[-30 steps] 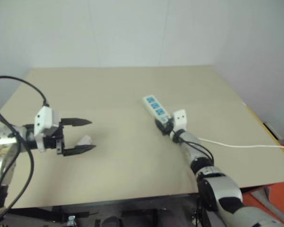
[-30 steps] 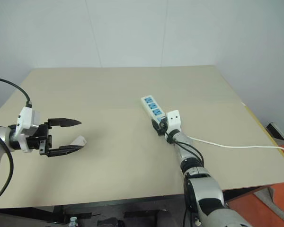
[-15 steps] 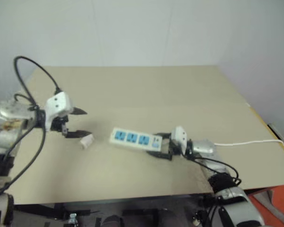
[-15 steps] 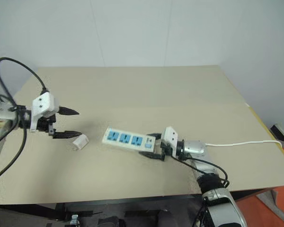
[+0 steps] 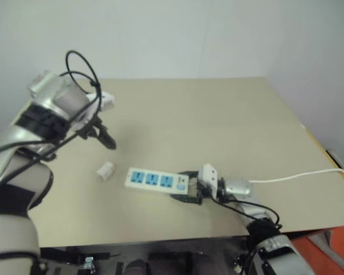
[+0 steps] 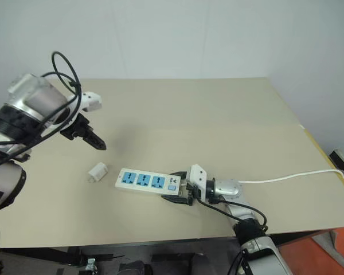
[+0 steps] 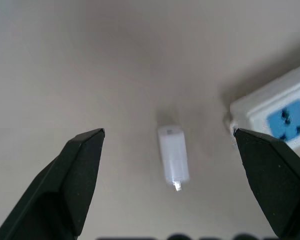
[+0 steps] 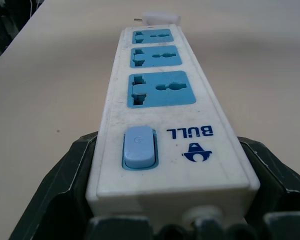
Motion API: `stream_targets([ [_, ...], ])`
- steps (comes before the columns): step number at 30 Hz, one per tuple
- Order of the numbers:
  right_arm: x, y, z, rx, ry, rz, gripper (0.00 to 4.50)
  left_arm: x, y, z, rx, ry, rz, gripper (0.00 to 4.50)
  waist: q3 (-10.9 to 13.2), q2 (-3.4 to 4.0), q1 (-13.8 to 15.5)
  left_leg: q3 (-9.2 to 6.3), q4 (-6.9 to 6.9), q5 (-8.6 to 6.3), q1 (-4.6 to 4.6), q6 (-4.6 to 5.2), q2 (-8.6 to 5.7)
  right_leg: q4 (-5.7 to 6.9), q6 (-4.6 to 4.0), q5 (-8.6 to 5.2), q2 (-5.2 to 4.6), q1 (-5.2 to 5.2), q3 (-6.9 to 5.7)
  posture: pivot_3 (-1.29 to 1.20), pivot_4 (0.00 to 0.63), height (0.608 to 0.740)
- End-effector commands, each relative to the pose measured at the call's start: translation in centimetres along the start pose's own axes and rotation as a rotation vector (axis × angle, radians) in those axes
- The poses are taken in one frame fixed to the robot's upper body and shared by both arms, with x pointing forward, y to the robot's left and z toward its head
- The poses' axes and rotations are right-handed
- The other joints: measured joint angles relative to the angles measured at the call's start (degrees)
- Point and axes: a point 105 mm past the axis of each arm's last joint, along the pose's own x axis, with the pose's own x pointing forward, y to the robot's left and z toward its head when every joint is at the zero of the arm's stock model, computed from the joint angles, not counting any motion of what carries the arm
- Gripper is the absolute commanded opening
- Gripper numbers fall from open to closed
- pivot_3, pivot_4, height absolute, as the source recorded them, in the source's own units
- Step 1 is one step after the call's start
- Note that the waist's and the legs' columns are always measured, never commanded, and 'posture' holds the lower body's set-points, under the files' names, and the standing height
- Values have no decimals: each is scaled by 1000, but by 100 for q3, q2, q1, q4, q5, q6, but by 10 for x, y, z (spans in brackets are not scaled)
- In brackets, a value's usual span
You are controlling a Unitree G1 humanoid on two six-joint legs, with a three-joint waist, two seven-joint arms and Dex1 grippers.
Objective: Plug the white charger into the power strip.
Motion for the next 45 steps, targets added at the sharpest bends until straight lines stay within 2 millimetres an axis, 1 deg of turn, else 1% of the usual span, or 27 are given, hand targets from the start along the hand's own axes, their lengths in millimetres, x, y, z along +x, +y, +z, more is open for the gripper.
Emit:
stream_targets([
  [1, 1, 2, 12, -30, -34, 5, 3442, -5, -1, 2, 0, 32, -1, 4500, 4, -5, -1, -1, 2, 0, -7, 0, 0, 1, 0, 0, 1, -7, 0, 0, 150, 740],
  [4, 1, 3, 12, -26, -33, 3, 3442, 3, -5, 3, 34, 63, -18, 4500, 5, -7, 10, -2, 14, 1, -41, -2, -1, 10, -2, 2, -4, -42, 0, 0, 150, 740],
  [8, 2, 2, 13, -20, -39, -10, 3442, 20, -7, 2, 63, 114, -22, 4500, 5, -8, 30, -2, 16, 2, -47, -2, -2, 10, -3, 3, -5, -47, 1, 0, 150, 740],
  [12, 2, 3, 14, -12, -42, -19, 3442, 35, 0, -5, 77, 178, 13, 4500, 5, -8, 13, -2, 16, 2, -48, -2, -2, 11, -3, 3, -4, -50, 2, 0, 150, 740],
  [16, 1, 4, 13, -5, -40, -24, 3442, 49, 3, -6, 92, 205, 45, 4500, 6, -8, 22, -1, 16, 2, -50, -2, -3, 13, -4, 3, -4, -52, 3, 0, 150, 740],
  [24, 3, 2, 17, 0, -46, -37, 3442, 60, -2, 3, 118, 210, 52, 4500, 8, -12, 21, -2, 29, 2, -67, -2, -4, 16, -4, 7, -5, -63, 3, 0, 150, 740],
  [29, 1, 1, 16, 1, -43, -44, 3442, 64, -5, 1, 120, 225, 39, 4500, 8, -13, 11, -2, 30, 2, -67, -2, -5, 19, -4, 7, -4, -64, 3, 0, 150, 740],
  [32, 1, 1, 16, 1, -41, -47, 3442, 64, -4, -2, 117, 237, 35, 3906, 8, -13, 15, -3, 30, 2, -67, -2, -6, 19, -4, 8, -5, -64, 3, 0, 150, 740],
  [35, 1, 1, 15, 2, -39, -47, 3442, 63, -3, -4, 119, 243, 34, 2992, 8, -13, 14, -3, 31, 2, -68, -2, -6, 20, -4, 8, -5, -64, 3, 0, 150, 740],
  [40, 2, 1, 15, 6, -37, -41, 3442, 62, -2, -5, 110, 242, 33, 1299, 8, -13, 17, -4, 35, 2, -68, -2, -6, 25, -4, 8, -5, -64, 3, 0, 150, 740],
  [41, 3, 1, 15, 6, -36, -41, 3442, 62, -2, -5, 110, 242, 33, 1018, 8, -13, 17, -4, 37, 2, -68, -2, -6, 29, -4, 8, -5, -64, 3, 0, 150, 740],
  [42, 3, 1, 15, 7, -36, -41, 3442, 62, -2, -6, 110, 243, 34, 992, 8, -13, 17, -4, 39, 2, -68, -2, -6, 56, -4, 8, -5, -64, 3, 0, 150, 740],
  [45, 3, 1, 15, 11, -37, -39, 3442, 61, 0, -5, 107, 230, 55, 992, 8, -13, 16, -6, 42, 2, -67, -2, -6, 59, -4, 8, -5, -64, 3, 0, 150, 740],
])
